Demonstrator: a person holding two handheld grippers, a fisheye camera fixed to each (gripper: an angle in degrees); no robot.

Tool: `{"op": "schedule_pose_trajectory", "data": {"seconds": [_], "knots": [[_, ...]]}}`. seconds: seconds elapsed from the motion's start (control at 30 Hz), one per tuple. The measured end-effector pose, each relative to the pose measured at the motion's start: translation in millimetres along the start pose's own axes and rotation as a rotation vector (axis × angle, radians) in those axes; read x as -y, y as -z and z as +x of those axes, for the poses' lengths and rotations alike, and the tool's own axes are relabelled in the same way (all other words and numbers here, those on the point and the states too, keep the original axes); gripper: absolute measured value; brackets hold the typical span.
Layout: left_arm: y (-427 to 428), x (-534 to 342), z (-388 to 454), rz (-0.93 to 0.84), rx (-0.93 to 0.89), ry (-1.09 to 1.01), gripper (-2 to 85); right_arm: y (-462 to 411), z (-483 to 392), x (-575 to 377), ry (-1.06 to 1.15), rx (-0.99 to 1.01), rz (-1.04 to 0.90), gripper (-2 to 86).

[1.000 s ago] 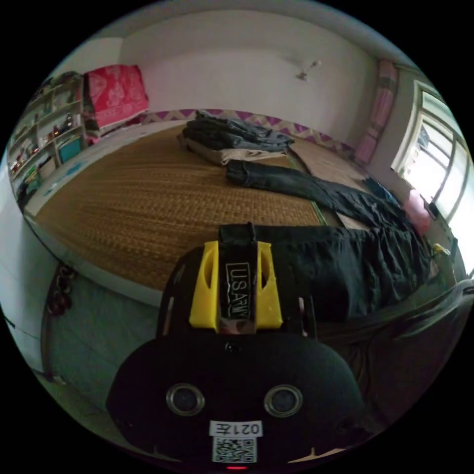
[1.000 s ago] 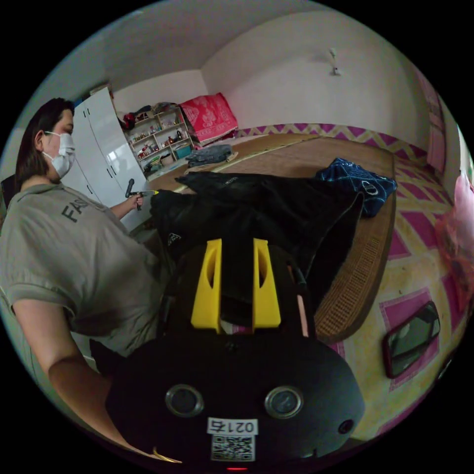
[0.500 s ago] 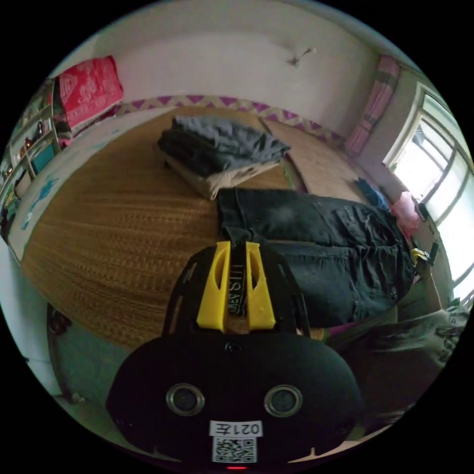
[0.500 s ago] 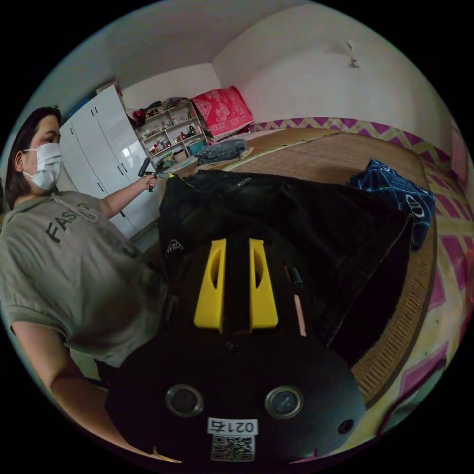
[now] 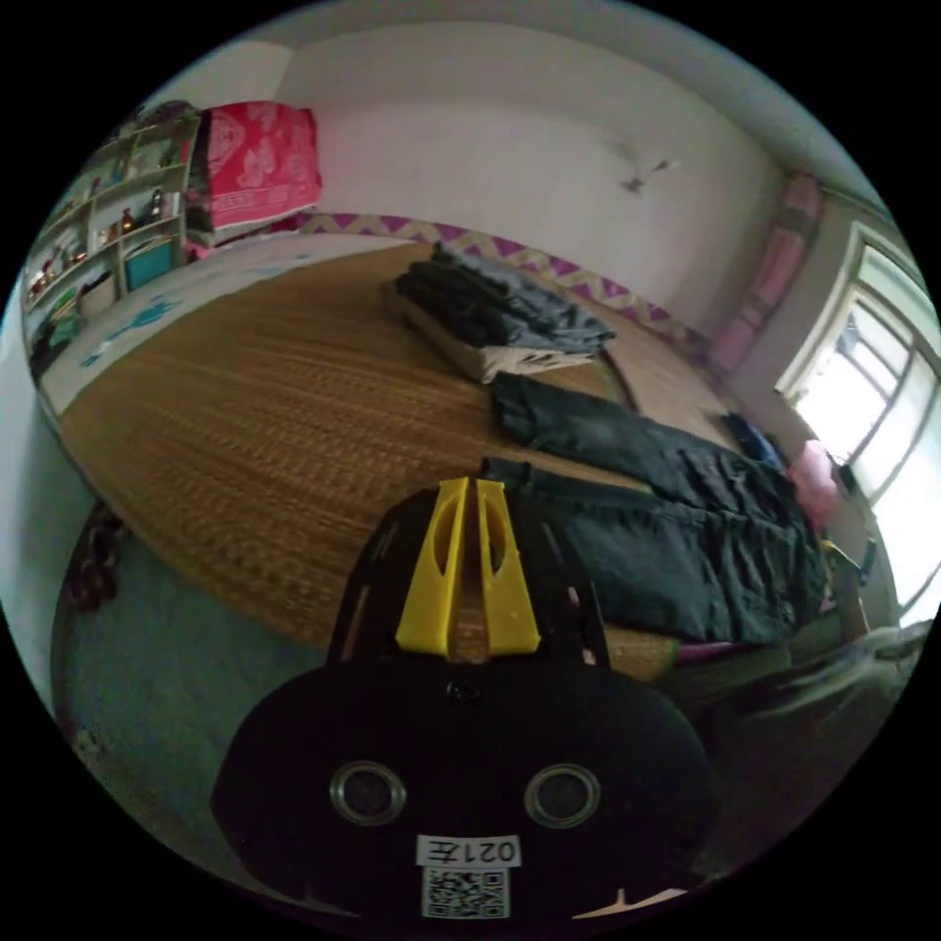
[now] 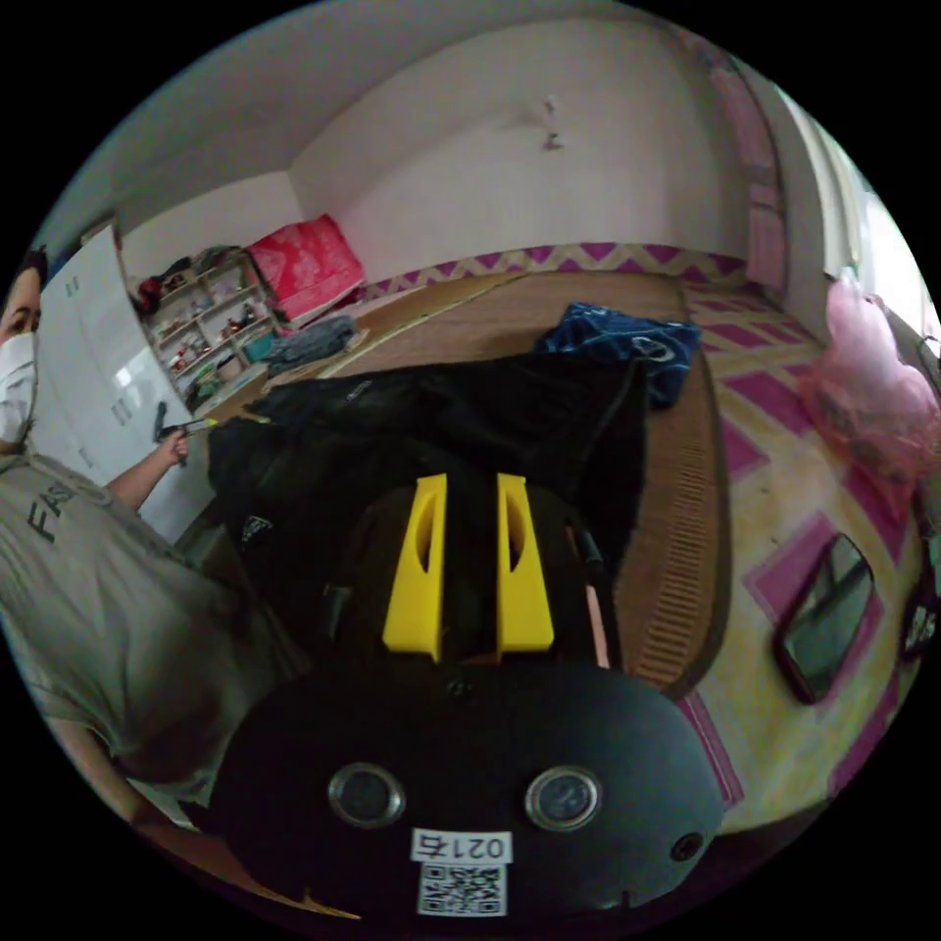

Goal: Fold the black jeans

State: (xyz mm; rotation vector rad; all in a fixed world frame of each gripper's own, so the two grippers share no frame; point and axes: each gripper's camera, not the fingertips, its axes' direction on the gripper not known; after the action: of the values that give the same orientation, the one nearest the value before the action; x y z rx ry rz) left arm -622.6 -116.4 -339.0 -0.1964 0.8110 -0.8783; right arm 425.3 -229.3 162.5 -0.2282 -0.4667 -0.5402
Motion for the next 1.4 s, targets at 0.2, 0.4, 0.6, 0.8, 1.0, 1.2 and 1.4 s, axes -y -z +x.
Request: {"op": "schedule_pose_trajectory", "data": {"seconds": [0.2, 0.4, 0.6, 0.8, 1.0, 1.2, 1.4], "knots": [[-18, 5, 49, -0.209, 0.125, -0.159, 1.2, -48, 10, -13, -0.006, -0.172, -0.215, 6.5], [23, 13, 27, -0.068, 0.144, -0.003, -0.7, -49, 18, -18, -0.034, -0.189, -0.211, 6.4], [87, -6, -11, 0.028, 0.039, 0.163, 0.9, -11, 27, -49, -0.163, -0.203, -0.104, 5.1], [94, -21, -19, -0.029, -0.050, 0.263, 6.2, 45, 38, -97, -0.349, -0.083, 0.104, 7.8], [80, -32, -27, -0.038, -0.151, 0.431, 6.4, 67, 41, -144, -0.520, 0.012, 0.177, 8.1], [72, -28, -45, 0.020, -0.236, 0.546, 7.0, 54, 51, -204, -0.750, 0.113, 0.209, 9.9], [64, -20, -69, 0.060, -0.293, 0.606, 6.3, 35, 77, -245, -0.935, 0.257, 0.316, 10.4]]}}
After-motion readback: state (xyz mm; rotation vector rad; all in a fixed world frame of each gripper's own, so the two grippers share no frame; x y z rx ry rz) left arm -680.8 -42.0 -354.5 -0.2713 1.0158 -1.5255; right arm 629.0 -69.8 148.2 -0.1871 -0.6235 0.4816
